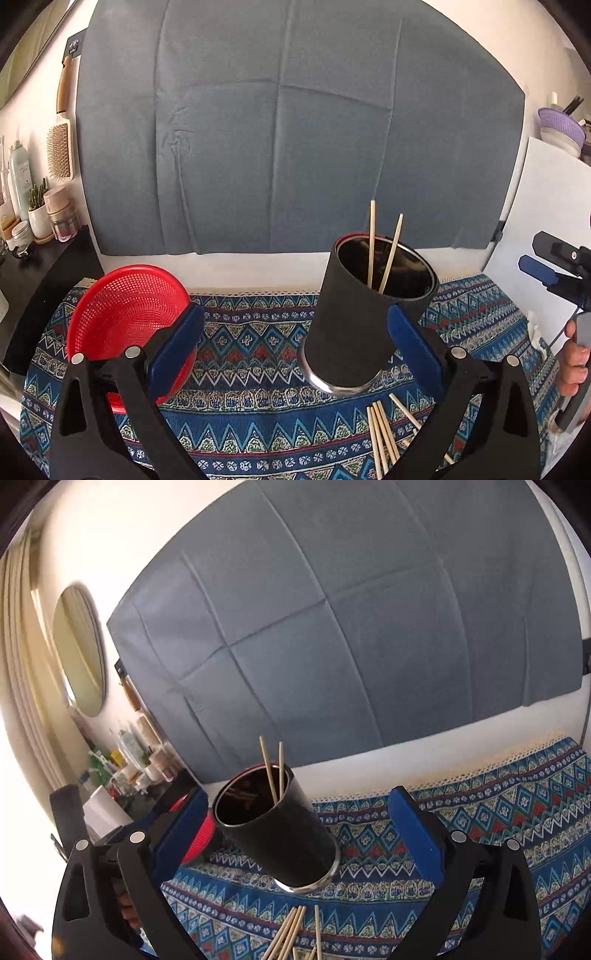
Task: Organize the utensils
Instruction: 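Move both open tools back down to the chopstick pile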
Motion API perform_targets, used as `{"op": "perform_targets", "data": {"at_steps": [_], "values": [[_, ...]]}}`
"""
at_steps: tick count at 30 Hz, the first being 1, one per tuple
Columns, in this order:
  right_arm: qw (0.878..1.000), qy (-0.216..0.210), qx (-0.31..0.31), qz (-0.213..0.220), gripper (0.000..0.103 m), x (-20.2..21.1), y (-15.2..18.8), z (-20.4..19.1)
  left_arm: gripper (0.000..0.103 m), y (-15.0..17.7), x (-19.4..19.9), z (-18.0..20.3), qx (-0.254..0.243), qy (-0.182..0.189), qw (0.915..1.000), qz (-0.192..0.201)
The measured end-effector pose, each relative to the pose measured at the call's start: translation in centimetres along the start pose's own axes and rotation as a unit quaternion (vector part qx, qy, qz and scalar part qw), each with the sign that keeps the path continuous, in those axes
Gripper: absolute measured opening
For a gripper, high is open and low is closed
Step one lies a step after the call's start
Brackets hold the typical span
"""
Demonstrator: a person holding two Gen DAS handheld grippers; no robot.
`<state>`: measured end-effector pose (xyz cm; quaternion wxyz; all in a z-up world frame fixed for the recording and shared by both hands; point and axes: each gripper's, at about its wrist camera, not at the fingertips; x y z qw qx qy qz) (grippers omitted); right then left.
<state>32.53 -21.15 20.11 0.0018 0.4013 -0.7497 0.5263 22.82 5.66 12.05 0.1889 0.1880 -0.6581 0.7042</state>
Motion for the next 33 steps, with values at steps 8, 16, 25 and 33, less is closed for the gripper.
{"op": "perform_targets", "data": {"at_steps": [8,16,25,33], "values": [[0.993,0.038,0.008,-0.112,0.094,-2.9,4.1,2.0,0.097,4.3,-2.6,0.9,-0.040,0.028,0.9936,-0.102],[0.976,0.064,0.037,-0.207,0.094,-6.1,9.0,3.4,0.097,7.9,-5.9,2.1,-0.054,0.032,0.9813,-0.182],[0.955,0.074,0.077,-0.278,0.094,-7.1,13.4,3.9,0.097,10.1,-7.2,3.6,-0.067,0.048,0.9680,-0.237],[0.944,0.072,0.111,-0.302,0.094,-6.7,15.2,3.4,0.097,11.3,-7.6,5.4,-0.087,0.064,0.9580,-0.266]]}}
Point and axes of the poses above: each gripper's, at about its wrist camera, not at the fingertips, and x roughly against the way its jaws point, z to its right, y to its underside, and after that the axes turned 3 degrees about -y, right-handed
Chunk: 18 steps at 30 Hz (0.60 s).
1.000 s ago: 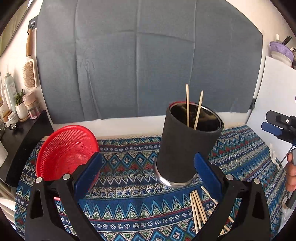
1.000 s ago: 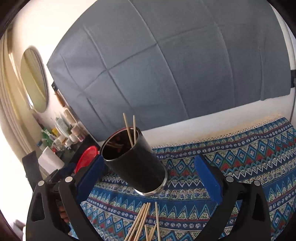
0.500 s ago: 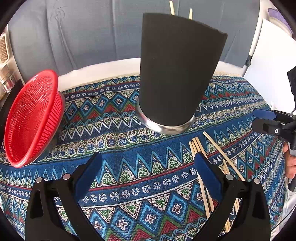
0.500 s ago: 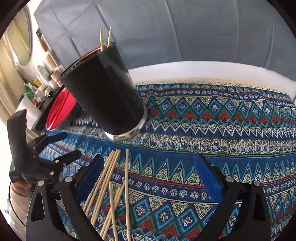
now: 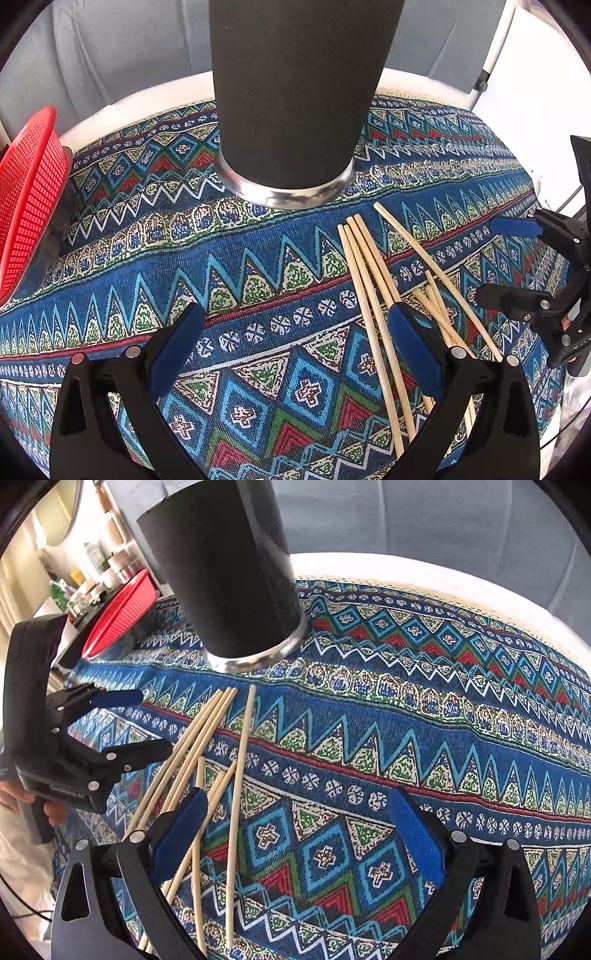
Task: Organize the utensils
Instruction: 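Move both open tools back down to the chopstick pile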
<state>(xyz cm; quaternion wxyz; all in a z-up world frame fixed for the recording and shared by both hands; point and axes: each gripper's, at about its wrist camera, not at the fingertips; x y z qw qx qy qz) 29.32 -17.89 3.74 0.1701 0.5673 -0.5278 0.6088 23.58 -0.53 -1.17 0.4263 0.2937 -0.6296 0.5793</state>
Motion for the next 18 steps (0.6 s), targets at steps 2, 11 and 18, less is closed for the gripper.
{"op": "perform_targets", "data": {"at_steps": [2,11,18], "values": [[1.000,0.009,0.011,-0.006,0.094,-0.1,0.4,-0.4,0.097,0.1,-0.2,0.3,-0.013,-0.014,0.9998,0.001],[0.998,0.048,0.033,-0.032,0.094,-1.4,0.9,-1.4,0.098,-0.1,-0.4,-0.1,-0.010,-0.022,0.9997,-0.008],[0.997,0.064,0.038,-0.031,0.095,-2.1,0.7,-1.6,0.099,0.4,-0.3,0.4,-0.028,-0.045,0.9986,-0.007]]}}
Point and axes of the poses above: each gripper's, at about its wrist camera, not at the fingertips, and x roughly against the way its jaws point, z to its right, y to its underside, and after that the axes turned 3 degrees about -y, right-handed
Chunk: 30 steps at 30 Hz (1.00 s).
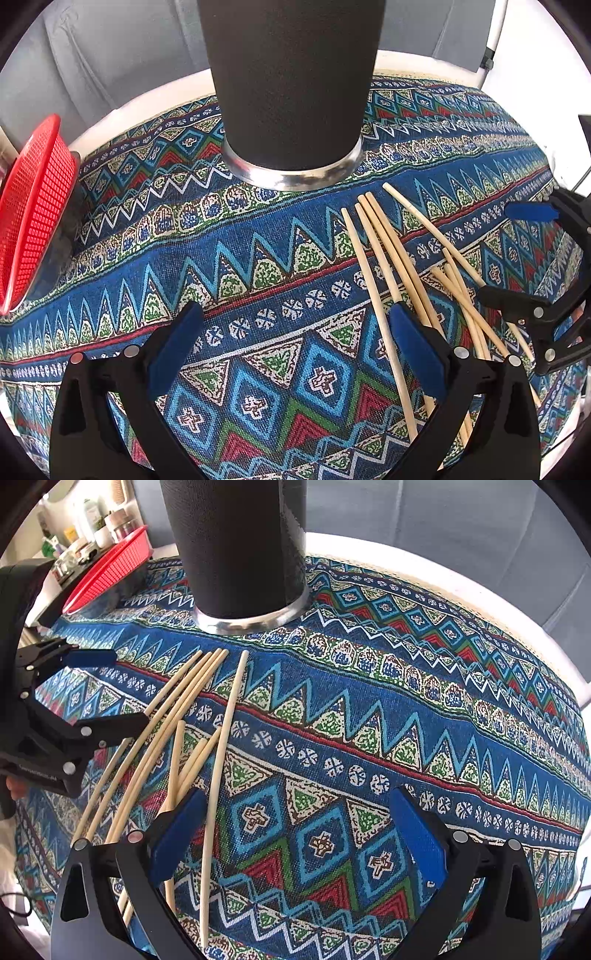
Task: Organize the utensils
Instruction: 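Move both open tools back down to the chopstick pile, then grasp a wooden chopstick with the right tool while the left tool grasps another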
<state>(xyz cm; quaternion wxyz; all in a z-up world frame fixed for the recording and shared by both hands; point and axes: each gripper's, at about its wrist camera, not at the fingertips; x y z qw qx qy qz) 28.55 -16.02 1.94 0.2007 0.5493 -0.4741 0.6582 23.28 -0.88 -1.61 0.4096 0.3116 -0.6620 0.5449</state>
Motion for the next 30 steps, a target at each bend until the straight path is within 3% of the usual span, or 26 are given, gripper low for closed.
{"op": "perform_targets", "data": {"at_steps": [4,14,19,21,23,25,26,30], "values": [[1.000,-0.001,-0.001,-0.008,0.096,-0.2,-0.3,-0.1,0.099,-0.2,-0.1,-0.1,-0.001,0.005,1.0000,-0.002],[1.000,0.001,-0.007,0.013,0.096,0.0,0.2,-0.2,0.095,1.2,0.7,-0.7,-0.010,0.012,0.9991,0.040],[1.000,0.002,-0.001,0.020,0.093,0.3,0.6,-0.2,0.077,0.8,1.2,0.0,-0.029,0.022,0.9988,0.032],[1.000,0.001,0.000,0.022,0.080,0.7,0.7,-0.2,0.061,0.8,1.4,0.1,-0.036,0.026,0.9985,0.033],[0.999,0.002,0.000,0.032,0.032,1.6,1.0,0.0,0.043,1.0,1.7,-0.4,-0.028,0.021,0.9986,0.041],[0.999,0.007,0.008,0.030,0.009,2.0,1.2,0.3,0.035,1.0,1.7,-0.7,-0.037,0.024,0.9982,0.040],[0.999,0.010,0.013,0.031,0.008,2.1,1.3,0.4,0.026,1.1,1.8,-1.0,-0.034,0.022,0.9984,0.039],[0.999,0.009,0.009,0.034,0.004,2.5,1.6,1.0,0.008,1.5,2.0,-2.0,-0.029,0.016,0.9989,0.033]]}}
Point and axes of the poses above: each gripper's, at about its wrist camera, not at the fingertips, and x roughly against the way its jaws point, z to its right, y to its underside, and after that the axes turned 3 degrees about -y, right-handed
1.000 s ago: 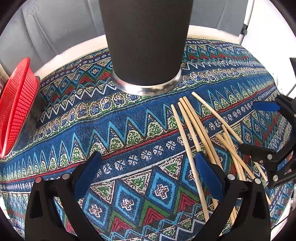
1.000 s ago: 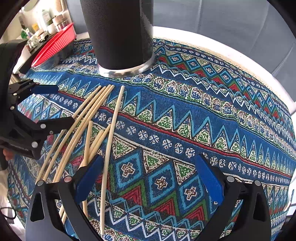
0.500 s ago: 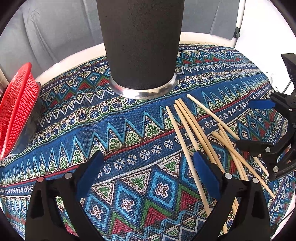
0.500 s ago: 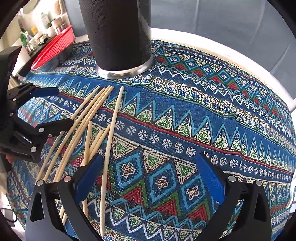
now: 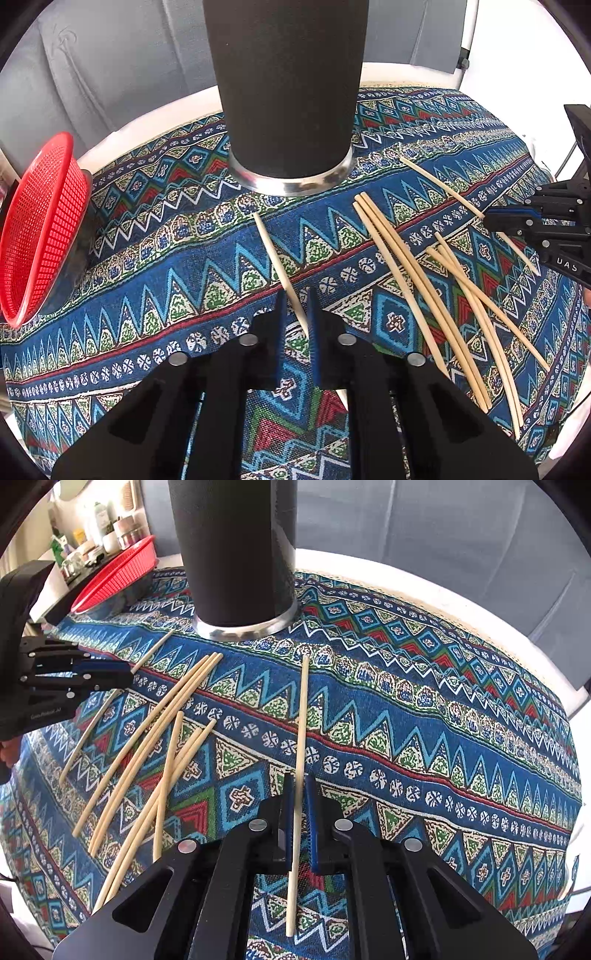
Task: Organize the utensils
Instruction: 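Grasp a wooden chopstick with the right tool while the left tool grasps another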
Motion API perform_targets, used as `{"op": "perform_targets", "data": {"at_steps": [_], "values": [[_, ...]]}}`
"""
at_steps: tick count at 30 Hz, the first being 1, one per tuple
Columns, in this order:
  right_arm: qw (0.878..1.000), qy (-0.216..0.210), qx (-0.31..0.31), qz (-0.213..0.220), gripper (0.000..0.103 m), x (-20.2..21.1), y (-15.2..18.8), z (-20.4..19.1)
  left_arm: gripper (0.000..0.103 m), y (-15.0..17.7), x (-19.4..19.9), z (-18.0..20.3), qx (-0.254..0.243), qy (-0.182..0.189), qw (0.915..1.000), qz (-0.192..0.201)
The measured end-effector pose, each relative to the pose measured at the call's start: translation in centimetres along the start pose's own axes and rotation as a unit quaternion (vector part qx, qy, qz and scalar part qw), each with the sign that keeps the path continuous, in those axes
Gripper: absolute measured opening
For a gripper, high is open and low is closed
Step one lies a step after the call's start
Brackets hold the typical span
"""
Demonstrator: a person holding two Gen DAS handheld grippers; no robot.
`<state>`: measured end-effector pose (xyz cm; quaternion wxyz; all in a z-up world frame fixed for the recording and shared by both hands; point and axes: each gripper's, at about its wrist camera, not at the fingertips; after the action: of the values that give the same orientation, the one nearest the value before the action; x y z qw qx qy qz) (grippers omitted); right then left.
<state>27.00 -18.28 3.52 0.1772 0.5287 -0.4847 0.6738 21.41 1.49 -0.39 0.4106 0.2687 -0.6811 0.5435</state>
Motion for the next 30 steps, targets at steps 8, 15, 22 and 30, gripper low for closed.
{"op": "perform_targets", "data": {"at_steps": [8,15,22,30], "values": [[0.999,-0.027,-0.044,-0.003,0.004,1.3,0.9,1.9,0.005,0.7,0.4,-1.1,0.013,-0.020,0.9996,-0.016],[0.996,-0.030,-0.083,0.031,0.004,4.8,1.6,4.5,0.005,1.0,2.2,-3.0,0.039,-0.038,0.9985,-0.005],[0.991,-0.036,-0.094,0.087,0.005,9.4,0.1,6.0,0.005,-0.8,5.9,-4.9,0.070,-0.034,0.9963,0.038],[0.988,-0.044,-0.081,0.122,0.005,12.7,-3.5,5.3,0.005,-4.3,10.6,-6.7,0.087,-0.044,0.9915,0.087]]}}
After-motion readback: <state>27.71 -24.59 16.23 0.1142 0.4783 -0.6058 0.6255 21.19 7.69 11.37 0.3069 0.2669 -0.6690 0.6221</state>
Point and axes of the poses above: each gripper's, at about its wrist camera, not at the fingertips, and x roughly against the way its jaws point, z to its right, y to its underside, and after that the axes turned 3 degrees about -y, right-handed
